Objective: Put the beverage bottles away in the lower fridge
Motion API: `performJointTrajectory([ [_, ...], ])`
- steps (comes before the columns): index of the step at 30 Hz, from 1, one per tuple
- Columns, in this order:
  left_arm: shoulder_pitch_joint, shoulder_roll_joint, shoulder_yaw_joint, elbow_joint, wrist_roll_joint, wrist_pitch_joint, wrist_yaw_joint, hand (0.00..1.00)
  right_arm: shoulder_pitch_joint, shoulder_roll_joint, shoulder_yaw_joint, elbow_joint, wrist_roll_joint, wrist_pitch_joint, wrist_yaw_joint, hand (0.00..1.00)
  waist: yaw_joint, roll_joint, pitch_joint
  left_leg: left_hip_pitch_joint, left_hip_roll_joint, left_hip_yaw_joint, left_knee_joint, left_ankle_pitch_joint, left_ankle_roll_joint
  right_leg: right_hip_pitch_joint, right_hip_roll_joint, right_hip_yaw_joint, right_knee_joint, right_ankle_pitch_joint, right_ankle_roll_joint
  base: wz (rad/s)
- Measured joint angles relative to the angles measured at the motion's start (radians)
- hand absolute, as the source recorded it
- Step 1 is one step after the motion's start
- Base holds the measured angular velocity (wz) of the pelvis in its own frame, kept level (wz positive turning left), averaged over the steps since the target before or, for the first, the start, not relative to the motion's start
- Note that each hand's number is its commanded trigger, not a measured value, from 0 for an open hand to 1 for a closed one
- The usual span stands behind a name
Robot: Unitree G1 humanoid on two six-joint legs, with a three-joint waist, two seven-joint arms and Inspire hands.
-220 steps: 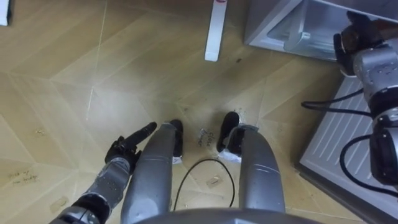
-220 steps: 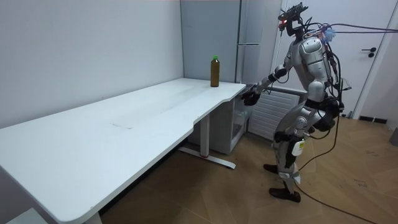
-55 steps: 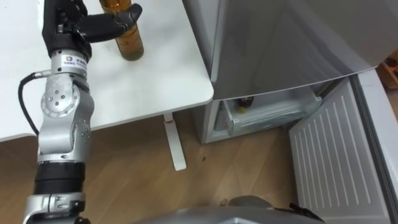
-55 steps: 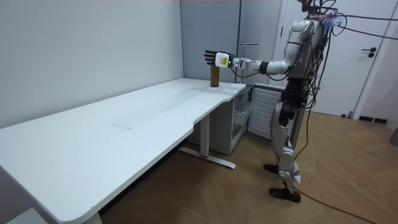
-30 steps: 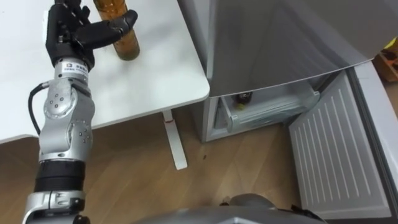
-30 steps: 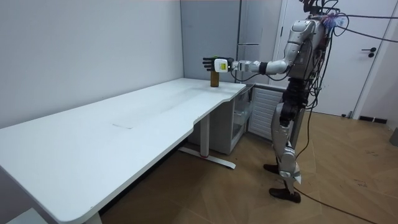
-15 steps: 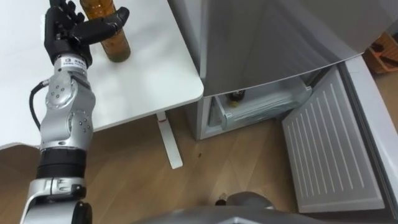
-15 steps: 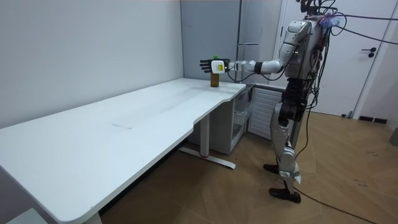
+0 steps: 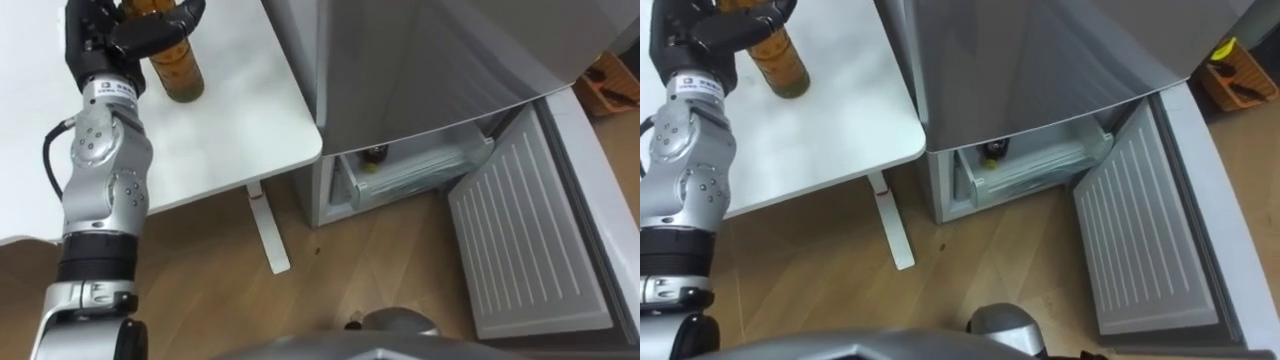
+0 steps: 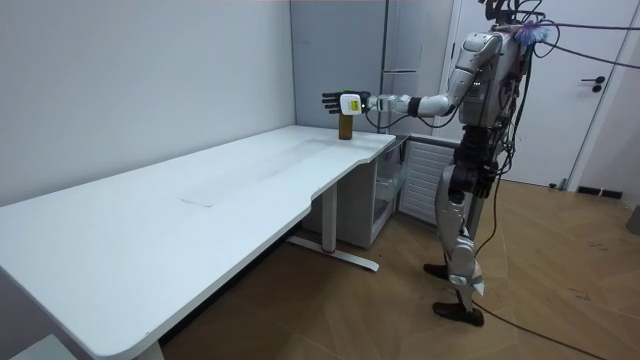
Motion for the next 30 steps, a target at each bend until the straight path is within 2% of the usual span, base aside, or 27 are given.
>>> performJointTrajectory([
  [4,-0.011,0.001,0.015,0.001,0.000,0.029,-0.012,0.00,0.000,-0.002,-0.013,-0.001,-0.064,0.018,0.006,0.00,-0.001,0.011,-0.0020,-0.002,0.000,0.008,0.000,0.000,0.000,-0.008,0.000,0.002,0.003,0.000,0.000,-0.02],
  [6,-0.034,0.002,0.032,0.027,0.001,0.039,-0.027,0.00,0.000,-0.006,-0.021,-0.001,-0.087,0.027,0.020,0.00,0.000,0.013,-0.0027,-0.002,0.001,0.012,0.000,0.000,0.000,-0.010,0.000,0.002,0.005,0.000,-0.001,-0.07],
  [9,-0.085,0.027,0.046,0.104,0.002,0.043,-0.034,0.00,0.000,-0.016,-0.022,-0.001,-0.099,0.035,0.040,0.00,0.000,0.015,-0.0041,-0.004,0.001,0.019,0.000,0.000,0.000,-0.019,0.001,0.003,0.012,0.002,-0.002,-0.08],
  [11,-0.108,0.051,0.049,0.145,0.002,0.061,-0.036,0.00,0.002,-0.024,-0.022,-0.001,-0.106,0.038,0.049,0.00,-0.004,0.015,-0.0044,-0.003,0.002,0.021,0.001,0.000,0.000,-0.021,0.001,0.002,0.017,0.002,-0.003,-0.06],
  [19,-0.111,0.067,0.051,0.180,0.001,0.073,-0.072,0.00,0.001,-0.034,-0.022,0.000,-0.144,0.057,0.050,0.00,-0.007,0.012,-0.0054,-0.003,0.001,0.026,0.001,0.000,0.000,-0.025,0.002,0.002,0.026,0.001,-0.003,-0.03],
  [26,-0.129,0.077,0.052,0.233,0.001,0.074,-0.082,0.00,0.000,-0.034,-0.021,0.000,-0.147,0.060,0.049,0.00,-0.004,0.001,-0.0098,-0.004,-0.001,0.026,0.005,0.000,0.000,-0.035,0.001,0.003,0.041,0.000,-0.005,0.00],
  [28,-0.129,0.077,0.051,0.238,0.001,0.075,-0.091,0.84,0.000,-0.034,-0.021,0.000,-0.147,0.060,0.049,0.00,-0.004,-0.002,-0.0114,-0.005,-0.001,0.026,0.010,0.000,0.000,-0.035,0.000,0.004,0.041,0.000,-0.005,0.00],
  [29,-0.131,0.077,0.051,0.238,0.001,0.075,-0.093,1.00,0.000,-0.034,-0.021,-0.001,-0.147,0.060,0.049,0.00,-0.004,-0.003,-0.0121,-0.006,-0.001,0.026,0.010,0.000,0.000,-0.035,0.000,0.003,0.041,0.000,-0.005,0.00],
  [30,-0.132,0.077,0.051,0.238,0.000,0.075,-0.094,1.00,0.001,-0.034,-0.021,0.000,-0.147,0.060,0.048,0.00,-0.004,-0.003,-0.0122,-0.007,-0.001,0.026,0.010,0.000,0.000,-0.036,0.000,0.003,0.041,0.000,-0.005,0.00],
])
